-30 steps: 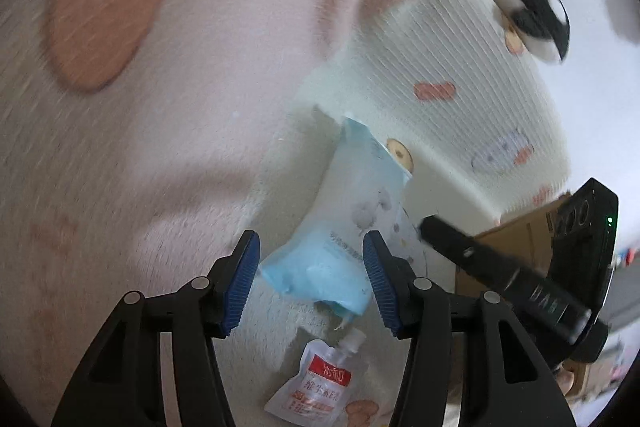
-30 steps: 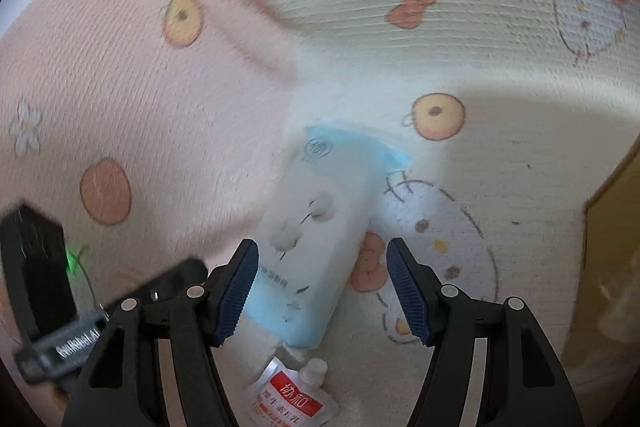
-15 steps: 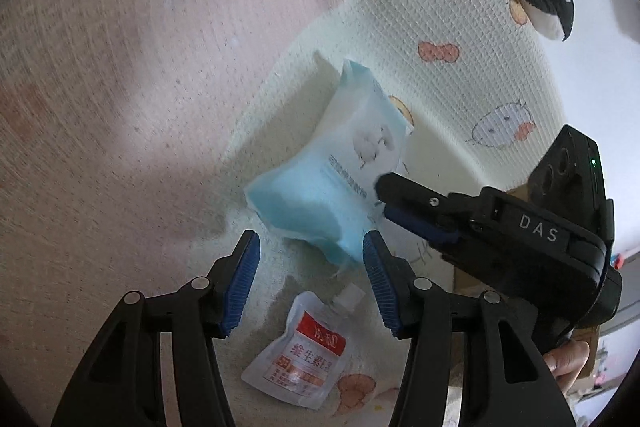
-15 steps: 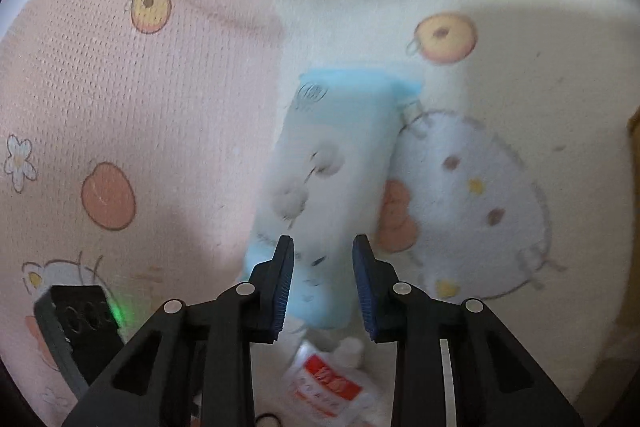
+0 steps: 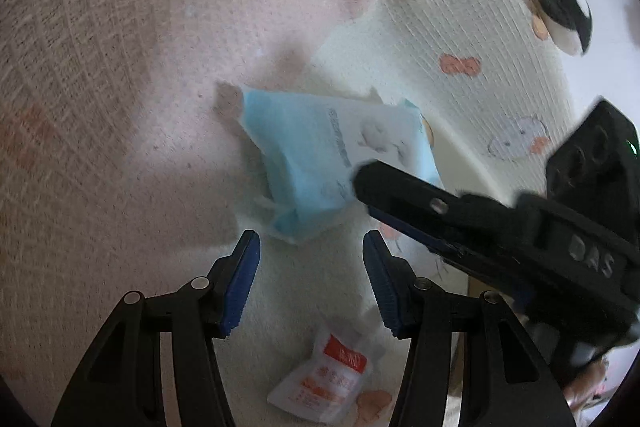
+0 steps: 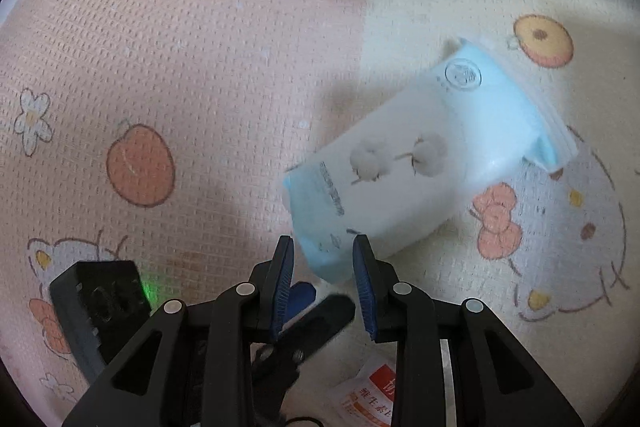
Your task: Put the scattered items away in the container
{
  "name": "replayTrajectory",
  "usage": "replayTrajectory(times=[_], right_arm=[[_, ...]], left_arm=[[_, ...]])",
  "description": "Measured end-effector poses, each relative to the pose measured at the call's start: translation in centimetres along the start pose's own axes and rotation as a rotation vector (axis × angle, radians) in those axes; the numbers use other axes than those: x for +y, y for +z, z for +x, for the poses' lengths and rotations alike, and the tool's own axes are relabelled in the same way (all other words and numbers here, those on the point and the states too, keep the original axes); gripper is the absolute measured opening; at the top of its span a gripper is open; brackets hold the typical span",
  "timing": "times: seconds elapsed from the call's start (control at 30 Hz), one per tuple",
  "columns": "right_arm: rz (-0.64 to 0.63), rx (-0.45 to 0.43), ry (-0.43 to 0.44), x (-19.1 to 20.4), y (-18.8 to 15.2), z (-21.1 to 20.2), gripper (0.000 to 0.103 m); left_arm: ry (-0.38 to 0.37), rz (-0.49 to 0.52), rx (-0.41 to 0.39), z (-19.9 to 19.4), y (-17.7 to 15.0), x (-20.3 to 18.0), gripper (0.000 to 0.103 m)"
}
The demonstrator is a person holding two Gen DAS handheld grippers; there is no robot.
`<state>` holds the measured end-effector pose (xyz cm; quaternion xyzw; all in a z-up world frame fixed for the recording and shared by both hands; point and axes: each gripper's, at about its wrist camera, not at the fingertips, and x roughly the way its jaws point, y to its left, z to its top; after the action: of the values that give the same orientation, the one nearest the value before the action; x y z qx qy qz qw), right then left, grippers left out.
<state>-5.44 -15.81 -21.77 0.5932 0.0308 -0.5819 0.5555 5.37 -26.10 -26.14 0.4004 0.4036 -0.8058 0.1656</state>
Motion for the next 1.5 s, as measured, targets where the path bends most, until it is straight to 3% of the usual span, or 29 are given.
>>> replayTrajectory(times=[0.1,0.2,0.23,0.3,0.4,0.5,0.6,0.77,0.83,0.9,1.07,1.2,1.33,1.5], right_arm=[[-0.001,-0.021,0.002,-0.1,-0.3,-1.9,0.027],[0.031,-0.05,-0.002,-0.8,0.4,-3.3,0.027],[0.045,-0.069,-0.008,-1.2,0.6,-3.9,0.028],[0.065,-0.116,-0.038,-1.7,1.0,-5.0,0.042],[0.121,-0.213,-0.088,-3.3,1.8,-6.9,0.06],[0.197,-0.292,-0.119,-5.0,1.7,-8.7,0.061],[0.254,-0.302,-0.132,-6.5,2.3,-8.6,0.061],[0.232,-0.273,-0.223,-6.6,2.0,-6.3,0.061],[0.229,-0.252,-0.222,-6.7,1.6,-5.5,0.061],[0.234,-0.229,-0.202,-6.9,1.4,-4.7,0.061],[0.212,-0.213,-0.186,-6.8,1.1,-4.0,0.061],[0.22,-0.2,-0.171,-7.4,1.1,-3.4,0.061],[0.199,-0.189,-0.191,-7.5,1.2,-2.9,0.061],[0.218,-0.176,-0.168,-8.1,1.2,-2.6,0.062]], left_arm=[[-0.007,-0.006,0.0,0.6,0.6,0.2,0.056],[0.037,0.052,0.051,1.8,1.2,-0.2,0.033],[0.053,0.058,0.054,2.0,1.4,-0.1,0.03],[0.087,0.072,0.062,2.4,1.8,-0.1,0.026],[0.13,0.064,0.041,2.1,2.5,0.5,0.026],[0.205,0.09,0.004,1.9,3.7,0.6,0.026],[0.224,0.101,-0.006,2.0,4.9,0.9,0.026],[0.229,0.15,-0.017,1.0,5.6,-0.1,0.03],[0.187,0.165,-0.024,0.3,5.4,-0.7,0.047],[0.13,0.173,-0.029,-0.3,5.4,-1.3,0.055],[0.125,0.221,-0.064,-0.4,6.2,-3.2,0.056],[0.138,0.182,-0.048,0.8,7.4,-3.7,0.056],[0.192,0.204,-0.042,1.9,8.1,-4.4,0.056],[0.107,0.1,0.034,3.1,8.2,-2.8,0.056]])
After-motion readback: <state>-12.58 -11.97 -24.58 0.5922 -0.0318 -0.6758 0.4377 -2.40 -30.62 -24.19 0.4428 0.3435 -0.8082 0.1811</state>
